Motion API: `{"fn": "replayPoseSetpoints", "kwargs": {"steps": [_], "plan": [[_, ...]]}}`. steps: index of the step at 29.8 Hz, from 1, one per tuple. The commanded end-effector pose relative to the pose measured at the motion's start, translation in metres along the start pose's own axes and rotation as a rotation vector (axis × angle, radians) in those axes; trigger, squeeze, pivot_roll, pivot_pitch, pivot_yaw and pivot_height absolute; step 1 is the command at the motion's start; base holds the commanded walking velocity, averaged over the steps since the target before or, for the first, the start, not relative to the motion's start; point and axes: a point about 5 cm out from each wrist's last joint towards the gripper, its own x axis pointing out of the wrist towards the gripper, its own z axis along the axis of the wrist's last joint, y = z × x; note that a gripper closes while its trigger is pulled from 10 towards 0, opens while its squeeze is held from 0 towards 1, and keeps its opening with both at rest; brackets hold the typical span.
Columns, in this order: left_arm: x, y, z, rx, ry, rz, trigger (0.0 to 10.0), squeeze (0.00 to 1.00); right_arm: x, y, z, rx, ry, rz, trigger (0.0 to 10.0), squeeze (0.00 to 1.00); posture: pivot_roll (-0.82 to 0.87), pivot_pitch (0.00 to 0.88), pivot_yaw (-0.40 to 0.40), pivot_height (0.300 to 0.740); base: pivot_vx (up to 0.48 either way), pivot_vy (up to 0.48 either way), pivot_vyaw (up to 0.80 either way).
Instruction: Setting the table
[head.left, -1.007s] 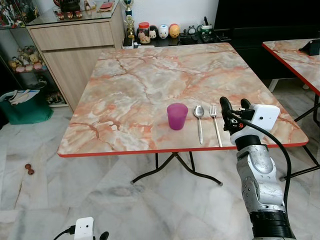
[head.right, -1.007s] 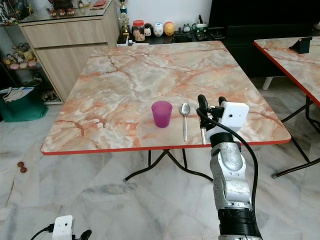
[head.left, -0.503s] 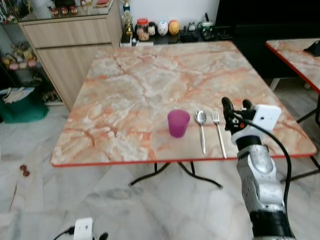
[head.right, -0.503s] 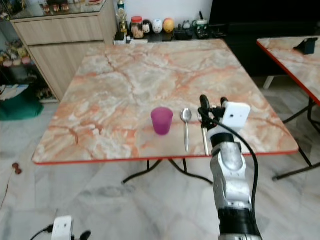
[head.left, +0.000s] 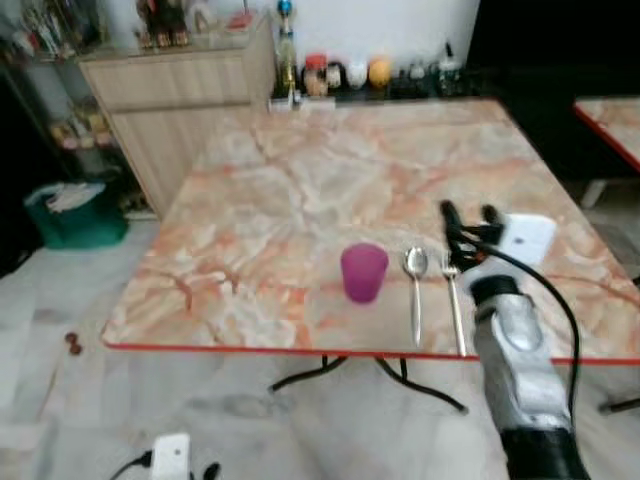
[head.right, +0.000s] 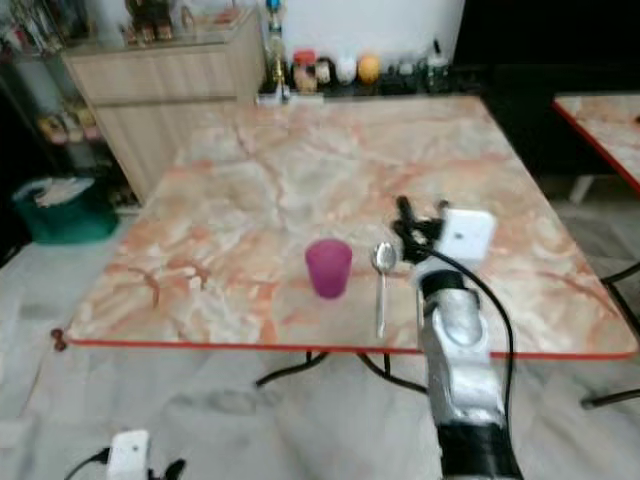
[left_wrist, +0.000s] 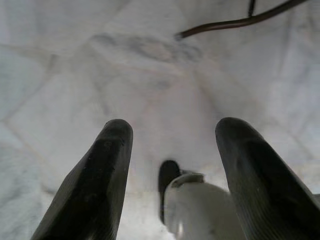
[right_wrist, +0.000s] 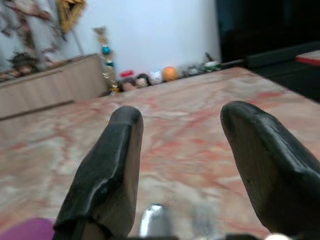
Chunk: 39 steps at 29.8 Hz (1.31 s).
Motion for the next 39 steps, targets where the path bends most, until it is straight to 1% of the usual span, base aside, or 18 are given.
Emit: {"fn": "replayPoseSetpoints", "kwargs": {"steps": [1, 3, 4, 6, 7, 8, 11, 13, 14, 15, 16, 17, 20, 23, 27, 31, 33, 39], "plan": [[-0.002, 0.01, -0.003, 0.01, 0.017, 0.024, 10.0, 0.0, 0.0, 0.006, 0.0, 0.004, 0.009, 0.008, 10.0, 0.0, -0.08, 0.0, 0.049, 0.74, 0.0, 0.0, 0.0], [-0.003, 0.01, -0.006, 0.011, 0.031, 0.027, 10.0, 0.0, -0.002, 0.002, -0.005, 0.002, 0.032, -0.026, 10.0, 0.0, -0.08, 0.0, 0.049, 0.74, 0.0, 0.0, 0.0], [-0.003, 0.01, -0.008, 0.012, 0.039, 0.027, 10.0, 0.0, -0.003, -0.003, -0.009, -0.015, 0.065, -0.058, 10.0, 0.0, -0.08, 0.0, 0.05, 0.74, 0.0, 0.0, 0.0], [-0.004, 0.01, -0.009, 0.012, 0.042, 0.027, 10.0, 0.0, -0.003, -0.004, -0.01, -0.014, 0.069, -0.066, 10.0, 0.0, -0.08, 0.0, 0.05, 0.74, 0.0, 0.0, 0.0], [-0.004, 0.009, -0.01, 0.012, 0.048, 0.027, 10.0, 0.0, -0.003, -0.005, -0.012, -0.014, 0.086, -0.073, 10.0, 0.0, -0.08, 0.0, 0.049, 0.74, 0.0, 0.0, 0.0], [-0.004, 0.008, -0.011, 0.012, 0.051, 0.027, 10.0, 0.0, -0.002, -0.007, -0.015, -0.035, 0.108, -0.083, 10.0, 0.0, -0.08, 0.0, 0.049, 0.74, 0.0, 0.0, 0.0], [-0.004, 0.008, -0.011, 0.011, 0.054, 0.026, 10.0, 0.0, -0.001, -0.009, -0.021, -0.039, 0.154, -0.108, 10.0, 0.0, -0.08, 0.0, 0.049, 0.74, 0.0, 0.0, 0.0], [-0.004, 0.008, -0.011, 0.01, 0.054, 0.026, 10.0, 0.0, 0.0, -0.011, -0.027, -0.063, 0.195, -0.121, 10.0, 0.0, -0.08, 0.0, 0.048, 0.74, 0.0, 0.0, 0.0], [-0.004, 0.009, -0.012, 0.009, 0.055, 0.027, 10.0, 0.0, 0.0, -0.011, -0.03, -0.056, 0.226, -0.129, 10.0, 0.0, -0.08, 0.0, 0.048, 0.74, 0.0, 0.0, 0.0], [-0.005, 0.01, -0.012, 0.009, 0.056, 0.029, 10.0, 0.0, 0.0, -0.011, -0.042, -0.039, 0.314, -0.126, 10.0, 0.0, -0.08, 0.0, 0.048, 0.74, 0.0, 0.0, 0.0], [-0.005, 0.01, -0.012, 0.009, 0.056, 0.029, 10.0, 0.0, 0.0, -0.011, -0.042, -0.039, 0.314, -0.126, 10.0, 0.0, -0.08, 0.0, 0.048, 0.74, 0.0, 0.0, 0.0], [-0.005, 0.011, -0.012, 0.009, 0.057, 0.03, 10.0, 0.0, -0.001, -0.011, -0.049, -0.021, 0.355, -0.123, 10.0, 0.0, -0.08, 0.0, 0.048, 0.74, 0.0, 0.0, 0.0], [-0.005, 0.012, -0.012, 0.009, 0.057, 0.031, 10.0, 0.0, 0.0, -0.011, -0.051, -0.006, 0.365, -0.128, 10.0, 0.0, -0.08, 0.0, 0.048, 0.74, 0.0, 0.0, 0.0], [-0.005, 0.013, -0.012, 0.006, 0.056, 0.033, 10.0, 0.0, 0.003, -0.016, -0.058, 0.007, 0.407, -0.154, 10.0, 0.0, -0.08, 0.0, 0.048, 0.74, 0.0, 0.0, 0.0], [-0.005, 0.013, -0.012, 0.004, 0.057, 0.034, 10.0, 0.0, 0.007, -0.014, -0.06, -0.015, 0.427, -0.143, 10.0, 0.0, -0.07, 0.0, 0.046, 0.74, 0.0, 0.0, 0.0], [-0.005, 0.011, -0.013, 0.001, 0.06, 0.033, 10.0, 0.0, 0.009, -0.013, -0.063, -0.011, 0.455, -0.143, 10.0, 0.0, -0.07, 0.0, 0.047, 0.74, 0.0, 0.0, 0.0], [-0.005, 0.01, -0.014, 0.0, 0.066, 0.033, 10.0, 0.0, 0.009, -0.011, -0.069, -0.014, 0.488, -0.121, 10.0, 0.0, -0.08, 0.0, 0.049, 0.74, 0.0, 0.0, 0.0], [-0.006, 0.011, -0.017, 0.0, 0.082, 0.036, 10.0, 0.0, 0.01, -0.011, -0.076, -0.013, 0.517, -0.107, 10.0, 0.0, -0.07, 0.0, 0.051, 0.74, 0.0, 0.0, 0.0]]}}
